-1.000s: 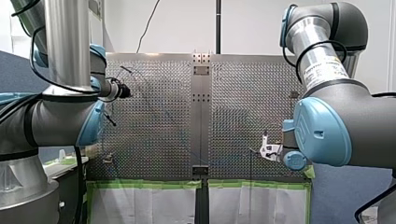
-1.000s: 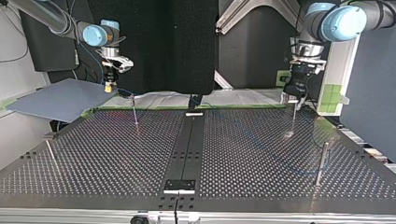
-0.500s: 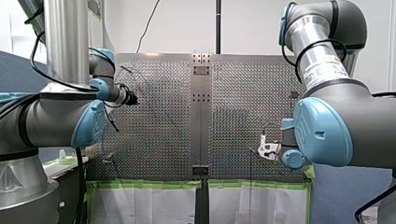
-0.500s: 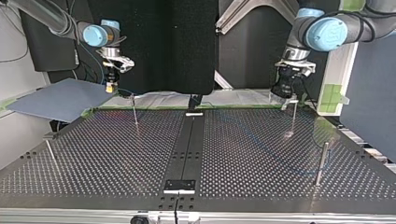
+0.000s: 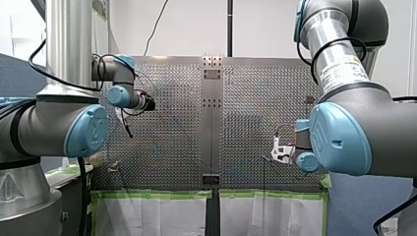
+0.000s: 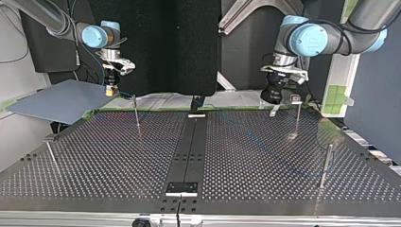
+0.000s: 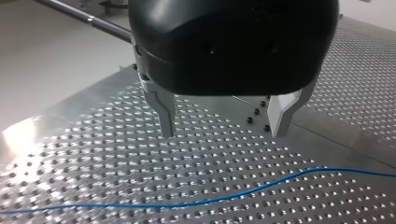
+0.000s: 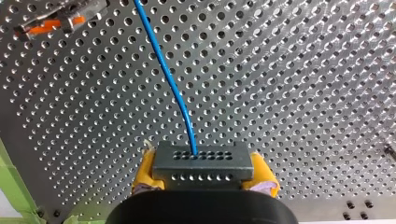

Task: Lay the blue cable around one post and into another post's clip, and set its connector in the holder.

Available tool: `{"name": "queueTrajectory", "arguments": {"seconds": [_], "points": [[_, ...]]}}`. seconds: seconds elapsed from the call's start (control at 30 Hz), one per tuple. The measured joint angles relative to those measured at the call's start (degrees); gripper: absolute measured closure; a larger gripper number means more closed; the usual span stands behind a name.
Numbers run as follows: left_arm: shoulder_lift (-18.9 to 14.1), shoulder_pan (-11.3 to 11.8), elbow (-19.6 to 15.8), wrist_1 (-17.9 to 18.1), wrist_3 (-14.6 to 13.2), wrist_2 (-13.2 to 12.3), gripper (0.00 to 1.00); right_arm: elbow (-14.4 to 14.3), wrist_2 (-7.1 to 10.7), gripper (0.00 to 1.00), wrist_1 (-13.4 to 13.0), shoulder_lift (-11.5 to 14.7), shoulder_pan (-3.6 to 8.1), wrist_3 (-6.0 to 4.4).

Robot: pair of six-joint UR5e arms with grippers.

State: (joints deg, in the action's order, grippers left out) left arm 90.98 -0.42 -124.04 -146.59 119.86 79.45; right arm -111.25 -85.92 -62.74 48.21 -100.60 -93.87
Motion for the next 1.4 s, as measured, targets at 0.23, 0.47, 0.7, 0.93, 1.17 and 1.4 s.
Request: {"name": "queueTrajectory", "arguments": {"seconds": [0.23,0.47,0.7,0.93,1.17,1.4], "points": [[3.89,-4.04,1.72,1.48,-4.03,4.05,0.00,0.01,0.11,1.00,0.05,0.03,0.00,-0.16],[7.66,-7.81,1.76,4.36,-7.80,7.82,0.00,0.01,0.12,1.00,-0.14,0.03,0.00,-0.25],[11.10,-11.52,0.80,5.55,-11.51,11.53,0.00,0.01,0.31,1.00,0.29,0.03,0.00,-0.11],[14.52,-15.44,0.24,7.14,-15.43,15.44,0.00,0.01,0.39,1.00,0.95,0.07,0.00,-0.02],[18.41,-19.34,0.33,10.62,-19.15,19.29,0.00,0.01,0.62,1.00,2.10,0.08,0.00,0.06],[21.16,-22.90,0.38,13.19,-21.75,19.10,0.00,0.00,0.90,1.00,2.34,0.10,-0.10,0.08]]}}
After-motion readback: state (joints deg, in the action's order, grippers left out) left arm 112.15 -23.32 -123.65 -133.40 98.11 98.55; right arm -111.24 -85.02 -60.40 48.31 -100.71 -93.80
